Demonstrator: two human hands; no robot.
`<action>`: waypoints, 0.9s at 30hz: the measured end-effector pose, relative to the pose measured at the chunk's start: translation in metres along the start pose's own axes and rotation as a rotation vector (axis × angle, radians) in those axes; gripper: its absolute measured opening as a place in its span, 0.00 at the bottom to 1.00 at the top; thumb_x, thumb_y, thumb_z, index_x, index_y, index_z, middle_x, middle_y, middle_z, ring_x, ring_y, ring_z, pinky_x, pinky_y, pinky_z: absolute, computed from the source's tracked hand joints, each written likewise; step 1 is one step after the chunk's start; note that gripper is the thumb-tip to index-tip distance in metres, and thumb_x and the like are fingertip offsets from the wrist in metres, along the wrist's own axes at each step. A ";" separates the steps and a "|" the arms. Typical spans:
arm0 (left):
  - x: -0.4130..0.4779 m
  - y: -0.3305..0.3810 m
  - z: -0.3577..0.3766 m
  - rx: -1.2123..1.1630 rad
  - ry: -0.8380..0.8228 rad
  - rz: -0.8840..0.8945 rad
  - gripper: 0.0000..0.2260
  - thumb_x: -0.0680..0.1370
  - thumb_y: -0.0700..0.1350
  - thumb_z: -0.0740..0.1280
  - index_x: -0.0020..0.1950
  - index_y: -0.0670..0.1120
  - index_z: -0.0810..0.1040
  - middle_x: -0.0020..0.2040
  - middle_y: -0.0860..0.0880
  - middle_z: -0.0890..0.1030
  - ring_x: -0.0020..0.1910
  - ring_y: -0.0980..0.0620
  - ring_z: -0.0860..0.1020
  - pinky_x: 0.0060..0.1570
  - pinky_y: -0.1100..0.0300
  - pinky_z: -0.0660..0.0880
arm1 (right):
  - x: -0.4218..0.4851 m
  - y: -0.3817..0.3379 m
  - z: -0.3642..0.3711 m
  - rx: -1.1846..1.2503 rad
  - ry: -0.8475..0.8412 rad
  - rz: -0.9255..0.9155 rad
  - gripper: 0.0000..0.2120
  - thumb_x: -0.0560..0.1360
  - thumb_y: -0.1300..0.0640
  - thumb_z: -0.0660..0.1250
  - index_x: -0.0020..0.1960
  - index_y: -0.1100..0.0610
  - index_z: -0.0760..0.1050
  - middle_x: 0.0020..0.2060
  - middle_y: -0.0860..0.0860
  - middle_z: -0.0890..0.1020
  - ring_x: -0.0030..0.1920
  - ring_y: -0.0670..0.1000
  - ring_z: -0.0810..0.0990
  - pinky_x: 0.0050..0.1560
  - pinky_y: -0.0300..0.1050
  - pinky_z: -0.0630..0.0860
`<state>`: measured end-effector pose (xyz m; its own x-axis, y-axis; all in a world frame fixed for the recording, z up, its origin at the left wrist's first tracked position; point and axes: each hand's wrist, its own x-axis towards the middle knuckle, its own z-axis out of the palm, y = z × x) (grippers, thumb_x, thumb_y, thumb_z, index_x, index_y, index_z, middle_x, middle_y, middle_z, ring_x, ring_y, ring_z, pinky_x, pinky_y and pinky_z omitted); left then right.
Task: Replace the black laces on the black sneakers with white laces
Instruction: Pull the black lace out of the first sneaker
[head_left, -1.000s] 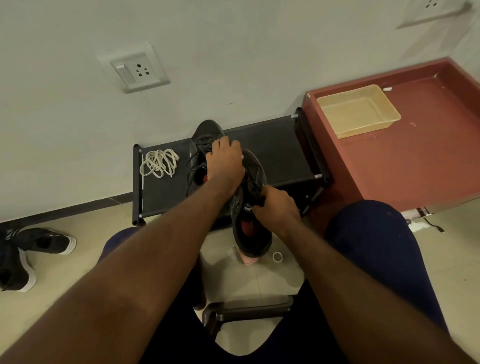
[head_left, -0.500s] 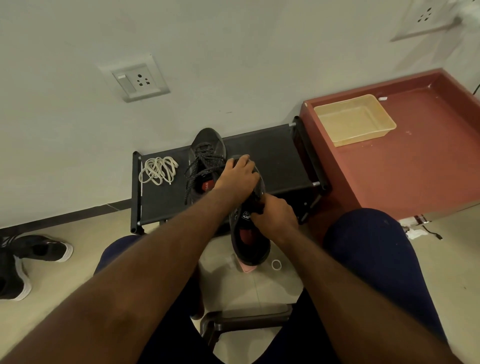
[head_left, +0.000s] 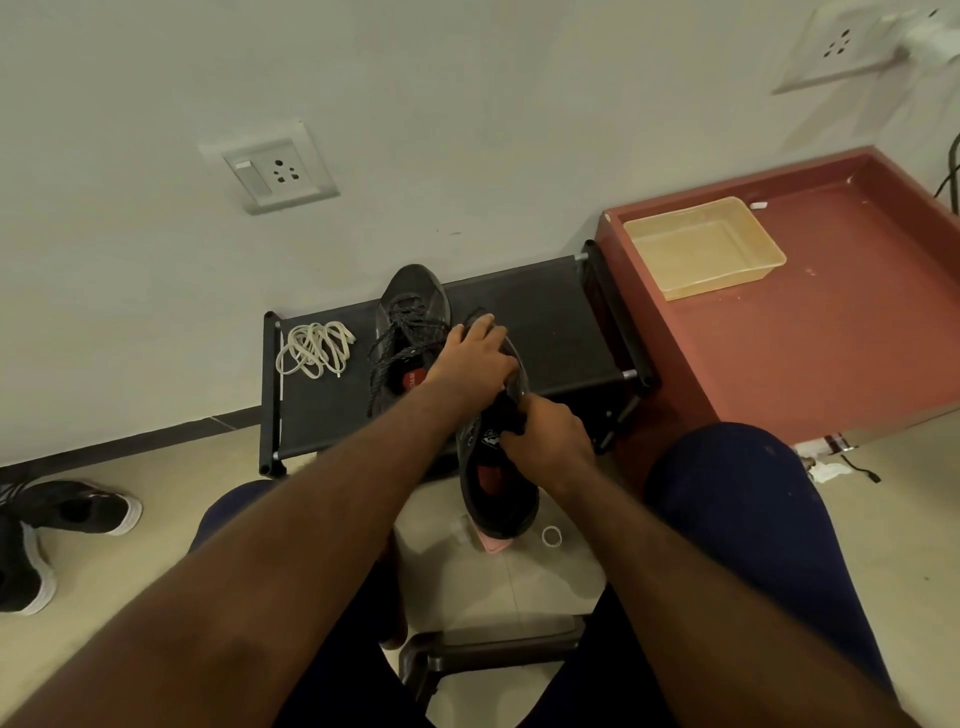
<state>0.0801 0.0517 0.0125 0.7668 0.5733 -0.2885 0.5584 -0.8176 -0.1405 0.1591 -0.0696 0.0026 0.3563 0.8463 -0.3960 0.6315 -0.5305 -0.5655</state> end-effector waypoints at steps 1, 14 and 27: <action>0.001 0.001 0.002 0.017 0.008 -0.009 0.16 0.81 0.48 0.64 0.69 0.51 0.73 0.78 0.42 0.57 0.79 0.40 0.48 0.74 0.38 0.55 | 0.000 0.000 0.001 0.000 0.000 -0.005 0.07 0.74 0.52 0.66 0.52 0.51 0.75 0.43 0.49 0.81 0.43 0.53 0.80 0.43 0.49 0.81; -0.012 -0.019 -0.013 -0.213 0.285 -0.149 0.24 0.73 0.35 0.67 0.68 0.48 0.71 0.79 0.41 0.55 0.78 0.40 0.49 0.74 0.39 0.52 | 0.000 0.002 0.000 -0.023 -0.004 -0.004 0.08 0.74 0.52 0.68 0.50 0.52 0.71 0.45 0.50 0.78 0.49 0.56 0.79 0.44 0.48 0.77; -0.005 -0.003 0.002 -0.020 0.146 -0.078 0.16 0.81 0.44 0.63 0.69 0.47 0.71 0.76 0.44 0.61 0.78 0.43 0.53 0.75 0.40 0.54 | 0.001 0.002 0.001 -0.012 -0.005 -0.003 0.11 0.73 0.54 0.68 0.55 0.52 0.75 0.46 0.50 0.81 0.46 0.54 0.80 0.44 0.49 0.80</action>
<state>0.0738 0.0513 0.0129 0.7578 0.6380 -0.1366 0.6233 -0.7698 -0.1377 0.1604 -0.0698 0.0001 0.3508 0.8476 -0.3981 0.6405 -0.5273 -0.5583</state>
